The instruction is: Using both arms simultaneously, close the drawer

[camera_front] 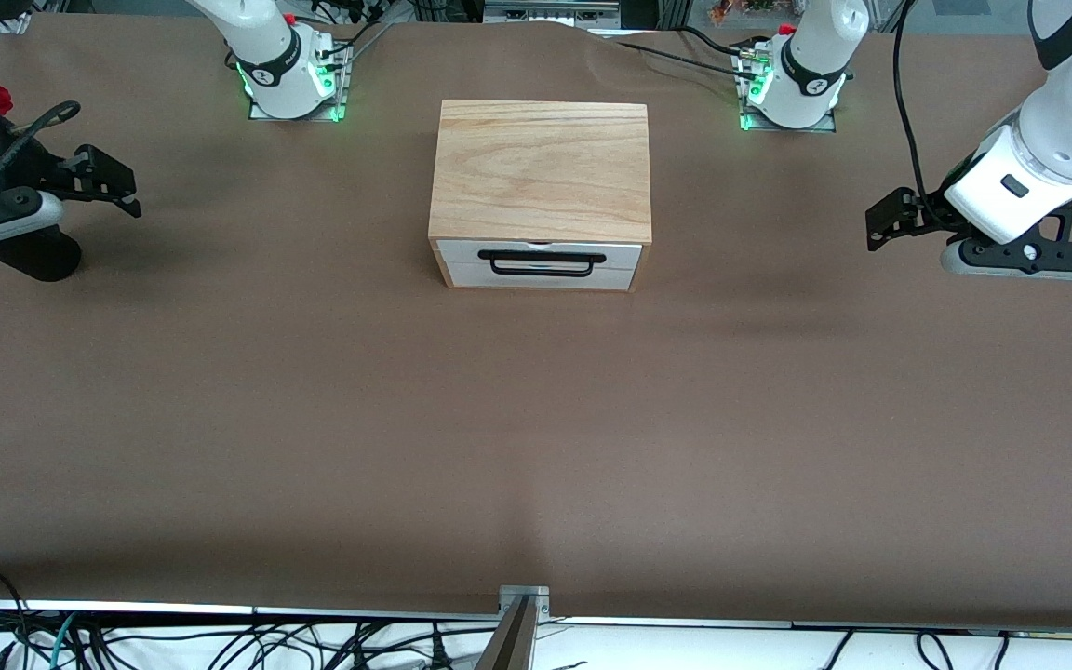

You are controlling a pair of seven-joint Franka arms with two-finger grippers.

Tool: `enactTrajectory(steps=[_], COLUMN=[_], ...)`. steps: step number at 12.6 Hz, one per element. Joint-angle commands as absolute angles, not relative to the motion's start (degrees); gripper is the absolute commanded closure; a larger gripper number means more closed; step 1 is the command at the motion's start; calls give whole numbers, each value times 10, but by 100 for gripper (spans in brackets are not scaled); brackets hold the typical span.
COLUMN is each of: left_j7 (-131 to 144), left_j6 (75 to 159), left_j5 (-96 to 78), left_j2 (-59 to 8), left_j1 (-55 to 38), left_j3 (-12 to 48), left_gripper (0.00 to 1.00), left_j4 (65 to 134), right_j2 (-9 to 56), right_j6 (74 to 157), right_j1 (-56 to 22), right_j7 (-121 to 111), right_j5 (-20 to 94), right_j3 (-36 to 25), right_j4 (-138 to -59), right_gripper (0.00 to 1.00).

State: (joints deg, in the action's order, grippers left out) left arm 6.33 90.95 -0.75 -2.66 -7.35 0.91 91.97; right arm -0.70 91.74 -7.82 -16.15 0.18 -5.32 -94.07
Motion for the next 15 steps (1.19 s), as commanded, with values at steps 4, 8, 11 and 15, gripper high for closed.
enactTrajectory(steps=[4,8,11,15], left_j7=[69,65,67,65], left_j6=[918,913,899,897], left_j5=[-15,-15,-15,-15], left_j2=[-14,-15,-19,-20], left_j1=[-19,-19,-19,-14], left_j3=[70,71,73,72], left_gripper=[0,0,0,0], left_j4=[933,930,924,923], right_j2=[-3,-2,-3,-2], right_j6=[911,911,911,911], right_j1=[-70,-70,-71,-69], right_j7=[-164,-162,-163,-163], right_j5=[-28,-22,-21,-19], right_j3=[-42,-42,-41,-42], right_j4=[-923,-922,-922,-923], right_gripper=[0,0,0,0])
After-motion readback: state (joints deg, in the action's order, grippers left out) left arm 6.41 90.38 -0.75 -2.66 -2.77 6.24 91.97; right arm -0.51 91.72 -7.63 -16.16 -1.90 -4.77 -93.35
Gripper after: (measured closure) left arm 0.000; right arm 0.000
